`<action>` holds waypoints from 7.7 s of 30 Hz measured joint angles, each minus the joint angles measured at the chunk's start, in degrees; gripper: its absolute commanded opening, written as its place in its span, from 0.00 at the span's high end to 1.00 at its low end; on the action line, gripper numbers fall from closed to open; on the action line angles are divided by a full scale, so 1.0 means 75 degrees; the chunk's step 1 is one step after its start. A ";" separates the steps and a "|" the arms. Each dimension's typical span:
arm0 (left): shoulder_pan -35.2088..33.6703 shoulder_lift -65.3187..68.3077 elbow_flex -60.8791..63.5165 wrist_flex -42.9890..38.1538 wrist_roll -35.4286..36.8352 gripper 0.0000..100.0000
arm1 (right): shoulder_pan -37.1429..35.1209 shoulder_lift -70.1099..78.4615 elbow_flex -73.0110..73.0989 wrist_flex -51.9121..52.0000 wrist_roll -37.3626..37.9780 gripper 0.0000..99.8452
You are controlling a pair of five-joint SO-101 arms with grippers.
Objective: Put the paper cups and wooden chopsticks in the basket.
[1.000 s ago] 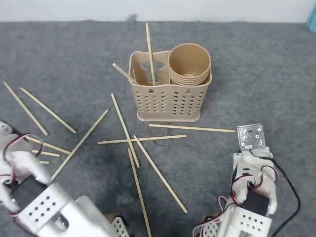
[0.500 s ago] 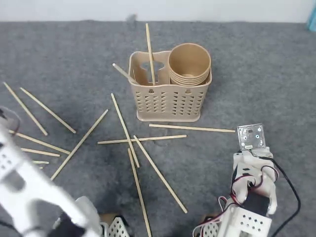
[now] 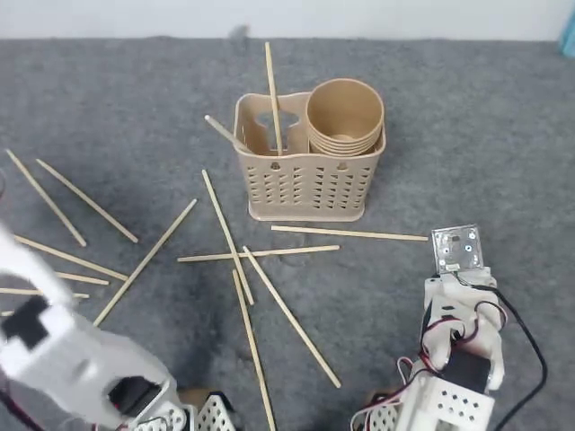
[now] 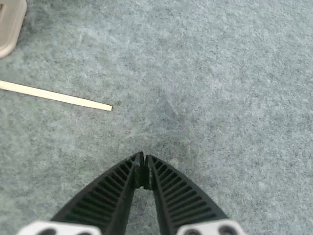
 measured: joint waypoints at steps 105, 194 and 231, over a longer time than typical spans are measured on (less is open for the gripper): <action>0.2051 -0.5099 0.3774 0.2403 0.0070 0.99 | 0.0000 0.0000 0.0000 0.0000 0.0012 0.99; 0.8381 -0.7807 0.9553 -1.1862 0.0727 0.99 | 0.0000 0.0000 0.0000 0.0000 0.0012 0.99; 0.9284 -1.0655 1.0127 -0.8311 0.0785 0.83 | 0.0000 0.0000 0.0000 0.0000 0.0012 0.99</action>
